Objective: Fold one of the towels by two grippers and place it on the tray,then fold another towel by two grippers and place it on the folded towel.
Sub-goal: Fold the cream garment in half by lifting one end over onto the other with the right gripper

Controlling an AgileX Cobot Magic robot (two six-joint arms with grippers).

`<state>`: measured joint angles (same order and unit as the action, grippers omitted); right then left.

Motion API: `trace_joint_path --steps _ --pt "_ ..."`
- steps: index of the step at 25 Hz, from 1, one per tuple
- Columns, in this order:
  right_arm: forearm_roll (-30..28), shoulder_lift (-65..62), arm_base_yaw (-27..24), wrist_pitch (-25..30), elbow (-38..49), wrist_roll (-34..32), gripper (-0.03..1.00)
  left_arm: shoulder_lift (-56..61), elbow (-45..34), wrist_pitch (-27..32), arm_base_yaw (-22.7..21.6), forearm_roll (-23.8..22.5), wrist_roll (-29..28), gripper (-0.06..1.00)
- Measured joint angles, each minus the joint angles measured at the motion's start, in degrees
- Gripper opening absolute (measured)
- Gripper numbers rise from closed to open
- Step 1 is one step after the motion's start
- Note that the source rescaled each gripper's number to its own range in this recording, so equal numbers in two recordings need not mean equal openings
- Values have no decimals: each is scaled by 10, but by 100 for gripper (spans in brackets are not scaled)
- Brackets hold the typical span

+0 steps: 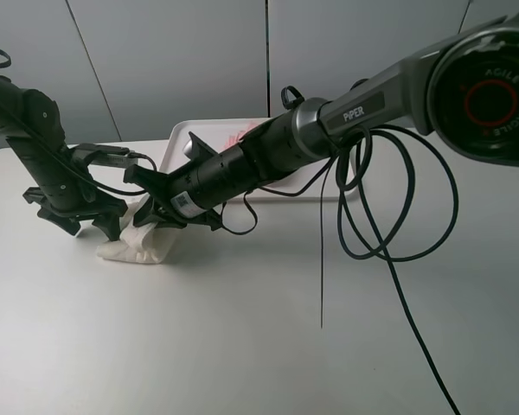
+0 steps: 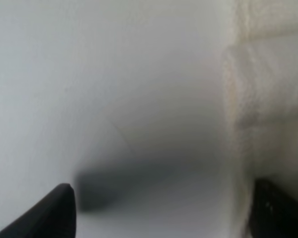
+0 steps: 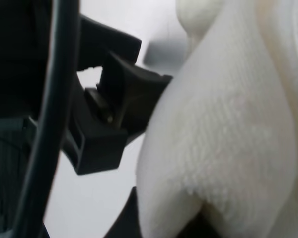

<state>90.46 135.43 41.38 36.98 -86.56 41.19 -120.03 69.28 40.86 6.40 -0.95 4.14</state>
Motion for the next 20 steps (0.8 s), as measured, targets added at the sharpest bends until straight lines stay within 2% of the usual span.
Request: trace_joint_path --steps 8,15,20 --pt "4 3 1 -7 0 8 5 -1 10 13 -6 16 6 93" --pt "4 3 1 -8 0 9 5 -13 80 95 -39 107 53 93" --pt "4 3 2 -8 0 11 5 -13 127 129 -45 137 79 93"
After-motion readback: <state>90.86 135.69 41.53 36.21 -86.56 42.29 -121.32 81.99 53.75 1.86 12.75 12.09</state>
